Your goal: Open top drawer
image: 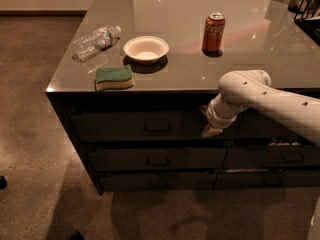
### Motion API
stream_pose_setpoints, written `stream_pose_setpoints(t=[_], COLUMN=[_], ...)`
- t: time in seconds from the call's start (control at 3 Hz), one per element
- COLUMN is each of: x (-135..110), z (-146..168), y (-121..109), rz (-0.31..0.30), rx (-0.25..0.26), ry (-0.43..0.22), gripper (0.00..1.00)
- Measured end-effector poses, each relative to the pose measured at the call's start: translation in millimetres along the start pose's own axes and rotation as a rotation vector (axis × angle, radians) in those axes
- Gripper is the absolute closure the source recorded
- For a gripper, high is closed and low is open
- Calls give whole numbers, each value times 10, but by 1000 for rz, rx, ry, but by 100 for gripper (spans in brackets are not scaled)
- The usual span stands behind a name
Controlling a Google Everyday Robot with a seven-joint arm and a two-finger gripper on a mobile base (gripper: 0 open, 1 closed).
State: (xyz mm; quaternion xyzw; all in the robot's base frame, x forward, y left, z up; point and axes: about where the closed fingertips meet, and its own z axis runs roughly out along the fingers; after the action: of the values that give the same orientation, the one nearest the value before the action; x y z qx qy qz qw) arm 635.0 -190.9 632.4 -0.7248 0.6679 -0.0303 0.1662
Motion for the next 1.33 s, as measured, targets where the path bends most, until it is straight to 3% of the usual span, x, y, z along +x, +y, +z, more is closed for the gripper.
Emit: stream_pose_setpoints(t=[0.67, 1.0, 1.33], x=[0, 0, 0], z=[0, 0, 0], y=[0, 0, 1], rz=[0, 0, 0], rx=[0, 0, 0], ry=[0, 0, 0], gripper=[65, 54, 28])
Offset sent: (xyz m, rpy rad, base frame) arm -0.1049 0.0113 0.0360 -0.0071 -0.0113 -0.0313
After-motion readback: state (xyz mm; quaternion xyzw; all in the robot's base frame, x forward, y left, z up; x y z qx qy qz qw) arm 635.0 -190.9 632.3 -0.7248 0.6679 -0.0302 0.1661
